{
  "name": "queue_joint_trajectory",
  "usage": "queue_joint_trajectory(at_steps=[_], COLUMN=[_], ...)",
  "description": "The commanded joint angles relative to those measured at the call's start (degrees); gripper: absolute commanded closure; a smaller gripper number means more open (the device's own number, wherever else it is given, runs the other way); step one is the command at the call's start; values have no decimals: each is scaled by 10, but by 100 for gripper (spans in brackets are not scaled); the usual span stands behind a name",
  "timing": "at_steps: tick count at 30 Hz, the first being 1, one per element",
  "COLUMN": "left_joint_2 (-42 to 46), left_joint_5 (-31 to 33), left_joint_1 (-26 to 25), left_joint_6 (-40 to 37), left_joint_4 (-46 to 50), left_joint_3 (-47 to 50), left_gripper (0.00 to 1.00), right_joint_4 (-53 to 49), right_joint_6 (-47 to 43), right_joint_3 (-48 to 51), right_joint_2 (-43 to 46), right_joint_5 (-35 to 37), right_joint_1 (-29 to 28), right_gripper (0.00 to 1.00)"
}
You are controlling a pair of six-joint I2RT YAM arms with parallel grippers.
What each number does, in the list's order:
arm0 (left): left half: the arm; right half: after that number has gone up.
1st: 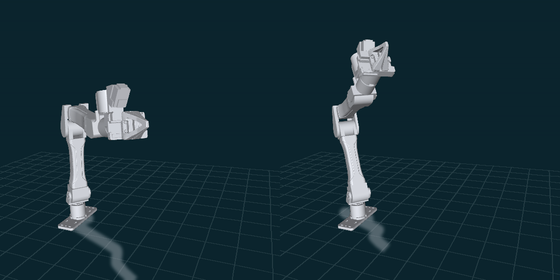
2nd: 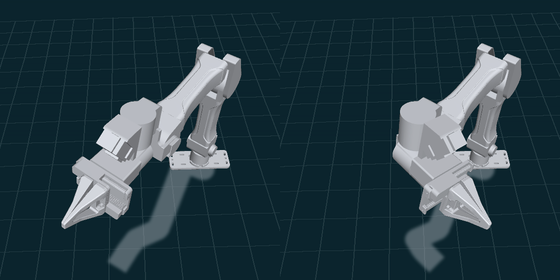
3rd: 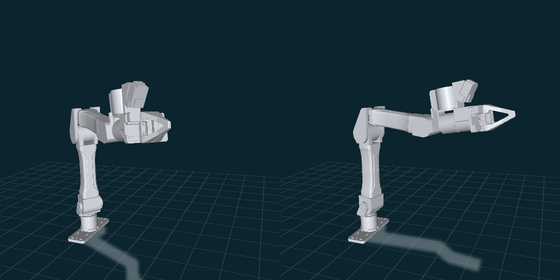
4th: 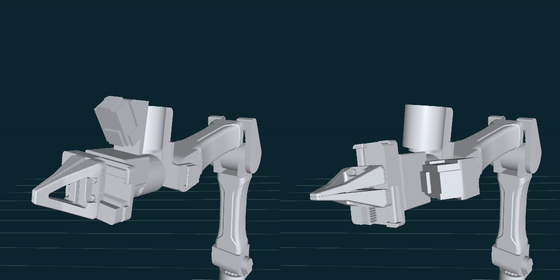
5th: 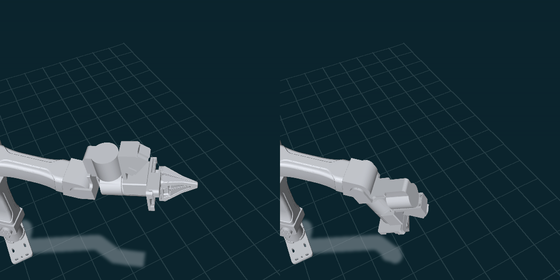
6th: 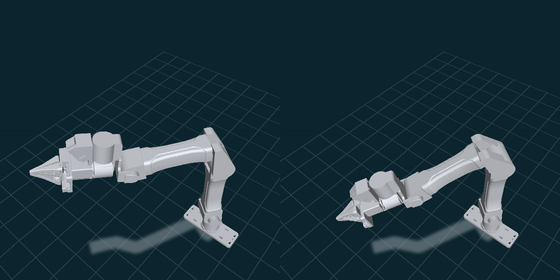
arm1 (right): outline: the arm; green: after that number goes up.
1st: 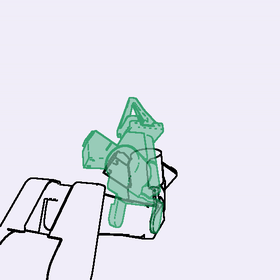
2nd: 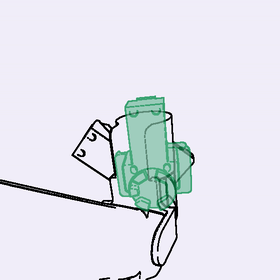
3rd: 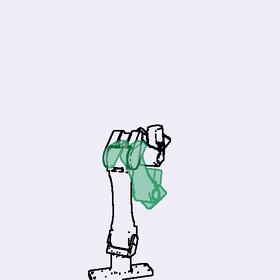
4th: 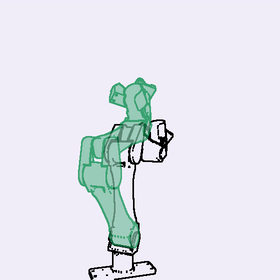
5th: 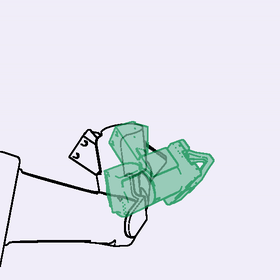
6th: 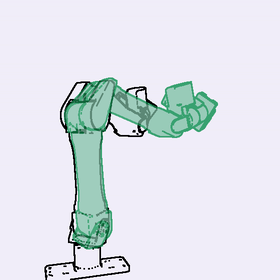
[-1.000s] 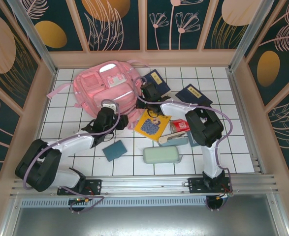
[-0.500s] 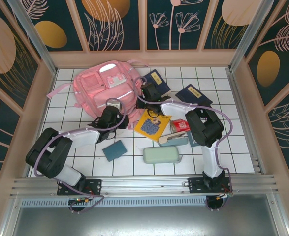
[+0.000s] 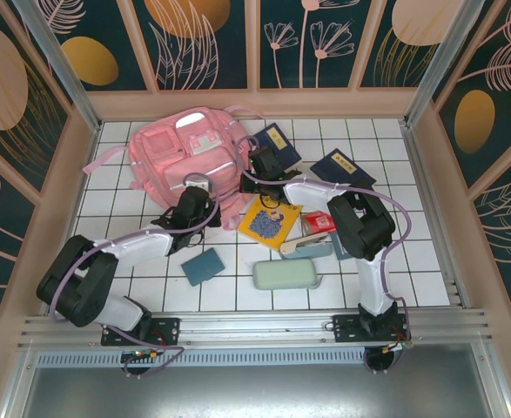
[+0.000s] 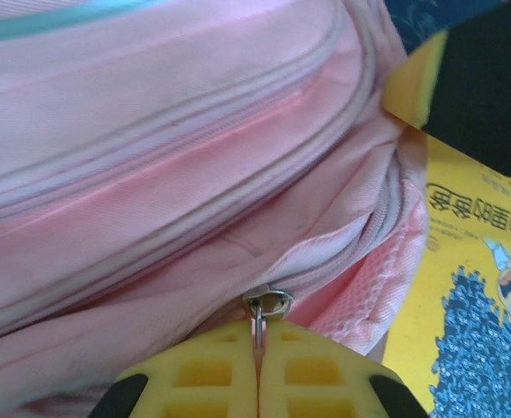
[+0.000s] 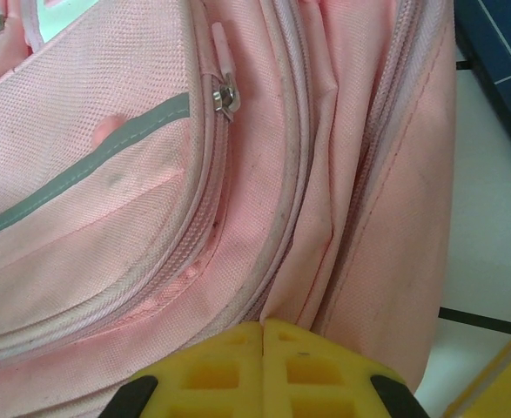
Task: Pack the student bag
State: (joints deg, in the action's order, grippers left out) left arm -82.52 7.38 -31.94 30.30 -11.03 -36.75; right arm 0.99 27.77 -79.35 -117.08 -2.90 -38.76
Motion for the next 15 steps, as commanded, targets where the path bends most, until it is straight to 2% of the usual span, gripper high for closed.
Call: queue_joint_trajectory(at_steps=[1, 9, 12, 15], left_joint_2=[44, 136, 154, 168], left_joint_5=[100, 221, 201, 118], left_joint_1=[2, 12, 22, 22], left_joint_6=[24, 55, 51, 30], left_joint_4=[73, 177, 170, 123], left_joint_3=[13, 46, 55, 59], left_gripper=[100, 100, 100, 100], right_joint_4=[24, 25, 19, 21], right_joint_6=[4, 0, -6, 2], right_joint_3=[-1, -5, -16, -13], right_joint_2=[41, 41, 39, 54], right_joint_5=[16, 18, -4, -29], right_joint_1=[20, 59, 65, 55], right_gripper=[100, 100, 100, 63])
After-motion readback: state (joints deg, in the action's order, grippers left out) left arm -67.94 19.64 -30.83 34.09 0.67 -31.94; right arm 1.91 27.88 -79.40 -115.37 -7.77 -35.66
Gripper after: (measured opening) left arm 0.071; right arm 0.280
